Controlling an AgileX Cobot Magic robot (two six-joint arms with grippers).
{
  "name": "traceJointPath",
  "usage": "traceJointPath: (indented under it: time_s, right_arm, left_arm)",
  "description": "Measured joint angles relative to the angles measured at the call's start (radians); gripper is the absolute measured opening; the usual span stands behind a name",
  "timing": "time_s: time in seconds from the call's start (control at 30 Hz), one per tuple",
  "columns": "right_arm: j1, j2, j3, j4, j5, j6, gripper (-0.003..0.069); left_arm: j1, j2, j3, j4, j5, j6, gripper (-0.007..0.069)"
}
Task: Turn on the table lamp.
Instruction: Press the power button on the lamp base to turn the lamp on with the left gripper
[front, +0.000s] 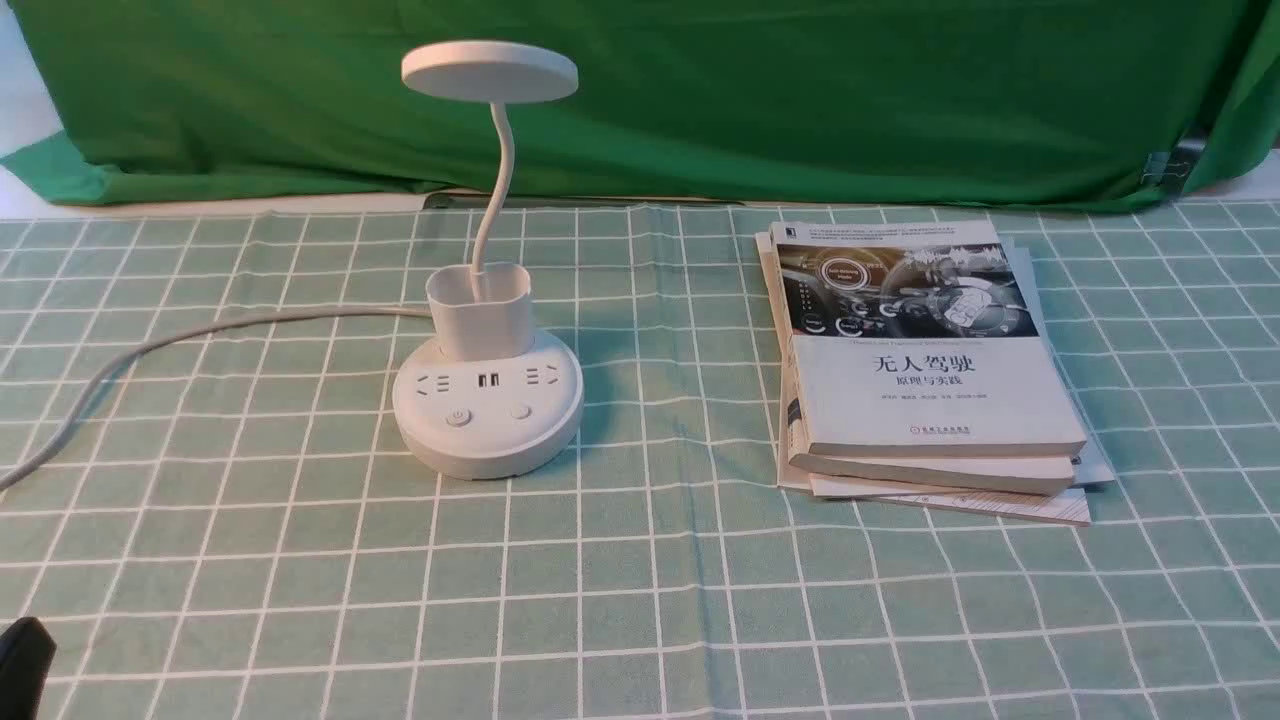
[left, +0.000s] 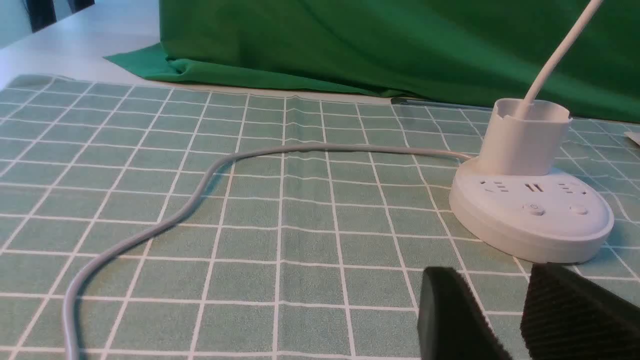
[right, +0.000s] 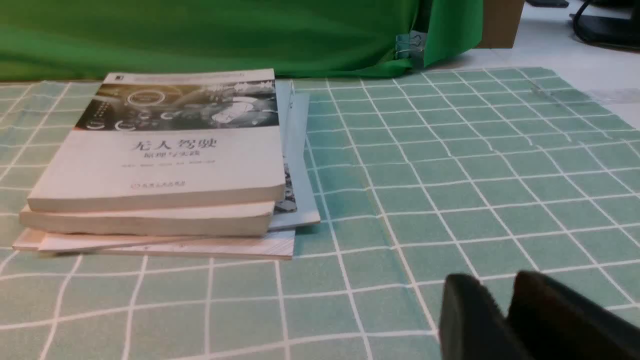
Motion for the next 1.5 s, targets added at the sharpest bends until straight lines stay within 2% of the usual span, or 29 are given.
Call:
traceJointPath:
  time_s: [1.2, 1.23, 1.33, 1.5]
  right_arm:
    - [0.000, 0.000, 0.000, 0.000, -0.001, 0.001, 0.0237]
    - [0.000, 0.000, 0.000, 0.000, -0.001, 0.001, 0.0237]
    - [0.000, 0.000, 0.000, 0.000, -0.001, 0.001, 0.0237]
    - [0.000, 0.000, 0.000, 0.000, -0.001, 0.001, 0.0237]
  left_arm:
    - [0.000, 0.000, 0.000, 0.011, -0.020, 0.001, 0.0237]
    - [0.000, 0.000, 0.000, 0.011, -0.040, 0.001, 0.0237]
    - [0.000, 0.000, 0.000, 0.011, -0.230, 0.001, 0.0237]
    - [0.000, 0.000, 0.000, 0.015, -0.620, 0.001, 0.0237]
